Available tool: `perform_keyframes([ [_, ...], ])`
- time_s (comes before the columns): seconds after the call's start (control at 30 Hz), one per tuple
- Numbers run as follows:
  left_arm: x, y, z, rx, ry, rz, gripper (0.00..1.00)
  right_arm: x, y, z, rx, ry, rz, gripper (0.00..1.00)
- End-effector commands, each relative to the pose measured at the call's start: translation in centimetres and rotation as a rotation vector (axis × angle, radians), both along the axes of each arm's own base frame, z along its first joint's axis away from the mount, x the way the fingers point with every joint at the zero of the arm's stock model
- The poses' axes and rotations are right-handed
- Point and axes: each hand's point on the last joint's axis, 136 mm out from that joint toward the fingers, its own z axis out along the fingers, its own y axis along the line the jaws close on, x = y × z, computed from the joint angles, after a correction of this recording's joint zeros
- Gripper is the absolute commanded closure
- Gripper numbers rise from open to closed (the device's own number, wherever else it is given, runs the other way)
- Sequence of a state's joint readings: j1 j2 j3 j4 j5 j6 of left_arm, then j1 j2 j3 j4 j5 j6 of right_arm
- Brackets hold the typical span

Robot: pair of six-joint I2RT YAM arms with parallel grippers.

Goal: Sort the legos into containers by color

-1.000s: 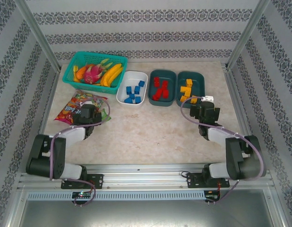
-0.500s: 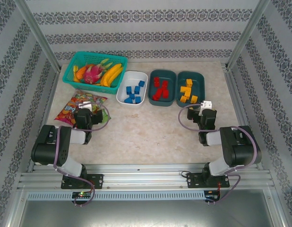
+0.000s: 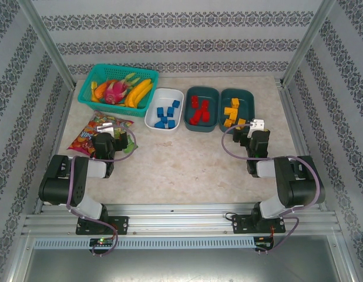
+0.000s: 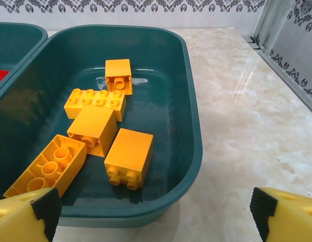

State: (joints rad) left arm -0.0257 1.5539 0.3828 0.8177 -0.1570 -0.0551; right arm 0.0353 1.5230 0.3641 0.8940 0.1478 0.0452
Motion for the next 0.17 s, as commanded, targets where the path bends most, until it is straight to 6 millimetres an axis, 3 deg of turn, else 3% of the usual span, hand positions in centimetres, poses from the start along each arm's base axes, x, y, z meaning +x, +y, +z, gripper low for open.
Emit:
perform_keyframes([
  [0.0, 0.77, -0.04, 1.22, 0.006, -0.052, -0.012, 0.0, 0.65, 0.39, 1.34, 0.003, -0.037, 0.02, 0.02],
  [0.13, 0.75, -0.04, 1.2, 0.006, -0.051, -0.012, 0.0, 0.47, 0.53, 1.37, -0.001, -0.044, 0.031, 0.02],
])
